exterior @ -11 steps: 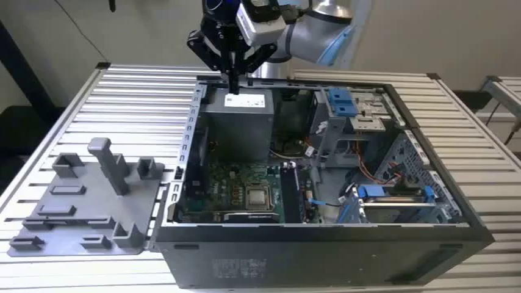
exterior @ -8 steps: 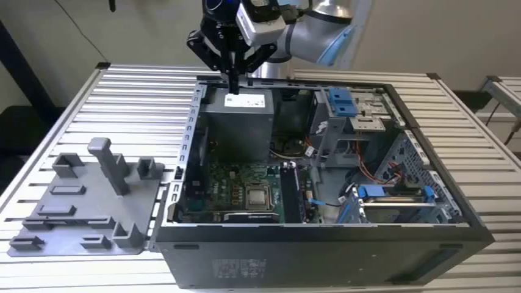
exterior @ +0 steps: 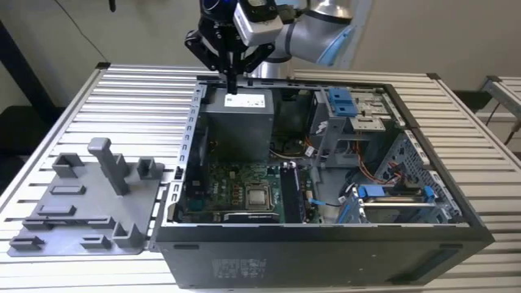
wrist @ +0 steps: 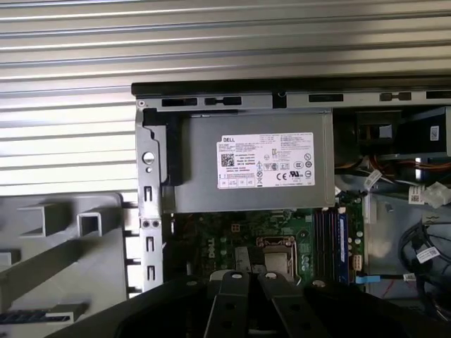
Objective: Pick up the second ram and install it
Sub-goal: 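Reach for the second ram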
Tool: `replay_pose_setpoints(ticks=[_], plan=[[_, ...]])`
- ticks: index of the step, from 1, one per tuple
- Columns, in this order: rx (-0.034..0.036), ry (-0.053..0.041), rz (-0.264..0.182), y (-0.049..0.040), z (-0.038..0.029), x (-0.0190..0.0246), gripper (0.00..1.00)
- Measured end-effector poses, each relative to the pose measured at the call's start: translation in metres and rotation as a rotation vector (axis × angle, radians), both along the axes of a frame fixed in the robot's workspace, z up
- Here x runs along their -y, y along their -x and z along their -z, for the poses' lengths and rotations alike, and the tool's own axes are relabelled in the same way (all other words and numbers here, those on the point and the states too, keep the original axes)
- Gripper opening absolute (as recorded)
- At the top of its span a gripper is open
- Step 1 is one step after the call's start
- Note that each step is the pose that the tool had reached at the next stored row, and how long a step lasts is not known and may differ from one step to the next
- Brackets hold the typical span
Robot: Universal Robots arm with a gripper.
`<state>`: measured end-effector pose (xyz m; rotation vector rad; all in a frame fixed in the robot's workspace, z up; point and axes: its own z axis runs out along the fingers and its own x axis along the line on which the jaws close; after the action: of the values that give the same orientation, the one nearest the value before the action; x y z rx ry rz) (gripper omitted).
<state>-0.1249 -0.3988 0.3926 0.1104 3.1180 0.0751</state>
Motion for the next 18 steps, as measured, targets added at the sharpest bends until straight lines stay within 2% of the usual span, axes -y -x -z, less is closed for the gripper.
replay_pose_setpoints(ticks=[18], plan=[[0.0, 0.0, 0.0, 0.0217, 0.0, 0.0, 0.11]])
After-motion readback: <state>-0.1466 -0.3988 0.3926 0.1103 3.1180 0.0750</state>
